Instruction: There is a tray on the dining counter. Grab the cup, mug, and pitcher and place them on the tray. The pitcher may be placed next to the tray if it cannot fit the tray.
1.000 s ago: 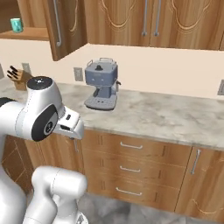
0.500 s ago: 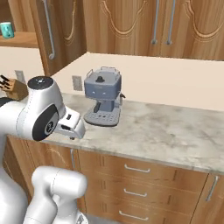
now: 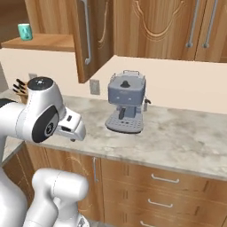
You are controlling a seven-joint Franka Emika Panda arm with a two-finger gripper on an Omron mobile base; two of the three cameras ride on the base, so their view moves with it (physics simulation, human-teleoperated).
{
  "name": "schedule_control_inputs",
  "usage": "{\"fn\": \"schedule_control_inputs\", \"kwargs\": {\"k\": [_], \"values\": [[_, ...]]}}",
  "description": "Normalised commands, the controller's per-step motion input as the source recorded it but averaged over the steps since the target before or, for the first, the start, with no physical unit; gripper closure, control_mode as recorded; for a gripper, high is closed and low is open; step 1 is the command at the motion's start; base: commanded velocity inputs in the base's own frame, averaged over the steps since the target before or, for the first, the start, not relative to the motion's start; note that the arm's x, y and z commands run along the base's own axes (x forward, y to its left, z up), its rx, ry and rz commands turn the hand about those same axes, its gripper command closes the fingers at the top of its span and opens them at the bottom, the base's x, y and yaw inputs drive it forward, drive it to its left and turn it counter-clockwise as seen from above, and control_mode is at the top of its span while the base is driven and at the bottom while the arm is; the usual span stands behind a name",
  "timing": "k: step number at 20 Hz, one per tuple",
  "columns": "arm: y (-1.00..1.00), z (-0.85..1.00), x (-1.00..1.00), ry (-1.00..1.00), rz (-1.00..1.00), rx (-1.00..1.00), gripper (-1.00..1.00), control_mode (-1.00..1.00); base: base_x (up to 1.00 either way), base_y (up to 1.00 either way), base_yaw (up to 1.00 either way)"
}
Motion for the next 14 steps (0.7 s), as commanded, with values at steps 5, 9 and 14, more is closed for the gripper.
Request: {"fn": "schedule_control_inputs", "kwargs": {"k": [5,9,14], "values": [[0.00,0.00,0.00,0.00,0.00,0.00,-1.00,1.00,0.45,0.39,0.00],[0.00,0.00,0.00,0.00,0.00,0.00,-1.00,1.00,0.54,0.28,0.00],[0.00,0.00,0.00,0.00,0.00,0.00,-1.00,1.00,0.50,0.34,0.00]]}}
